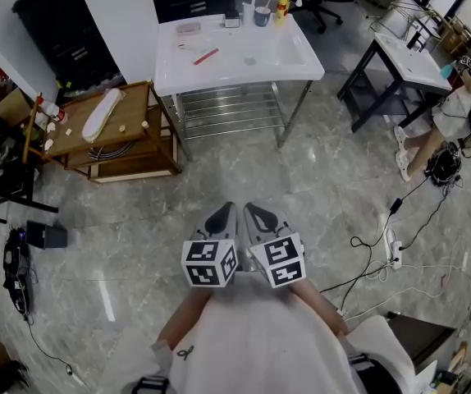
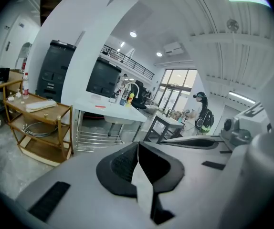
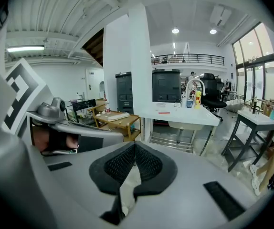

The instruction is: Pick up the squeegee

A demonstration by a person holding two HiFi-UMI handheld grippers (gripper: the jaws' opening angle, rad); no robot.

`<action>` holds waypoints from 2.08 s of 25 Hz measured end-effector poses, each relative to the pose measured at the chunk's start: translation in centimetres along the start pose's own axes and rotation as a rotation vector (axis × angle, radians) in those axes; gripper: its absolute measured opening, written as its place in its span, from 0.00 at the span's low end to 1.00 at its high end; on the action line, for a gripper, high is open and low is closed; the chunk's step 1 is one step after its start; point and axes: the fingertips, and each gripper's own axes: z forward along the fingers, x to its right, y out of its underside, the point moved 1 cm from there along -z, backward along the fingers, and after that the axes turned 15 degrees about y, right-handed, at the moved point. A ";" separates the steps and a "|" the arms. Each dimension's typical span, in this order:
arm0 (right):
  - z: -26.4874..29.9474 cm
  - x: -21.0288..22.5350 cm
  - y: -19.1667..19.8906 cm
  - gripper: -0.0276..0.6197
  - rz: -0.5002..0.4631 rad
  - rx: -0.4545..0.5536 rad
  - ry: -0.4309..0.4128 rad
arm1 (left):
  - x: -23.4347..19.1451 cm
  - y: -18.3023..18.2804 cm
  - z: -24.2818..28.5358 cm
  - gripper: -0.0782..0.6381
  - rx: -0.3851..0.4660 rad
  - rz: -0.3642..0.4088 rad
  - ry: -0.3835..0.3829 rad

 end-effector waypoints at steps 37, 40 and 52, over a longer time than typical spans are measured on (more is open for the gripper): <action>8.8 -2.8 -3.3 0.08 0.029 -0.013 0.010 | -9.1 -4.5 0.6 0.15 -0.004 0.008 0.003; 8.9 -2.9 -2.9 0.08 0.036 -0.027 0.004 | -9.5 -4.6 0.4 0.15 0.001 0.003 -0.006; 8.3 -3.1 -2.7 0.08 0.063 -0.033 0.009 | -9.3 -3.8 -0.2 0.15 -0.015 -0.010 -0.001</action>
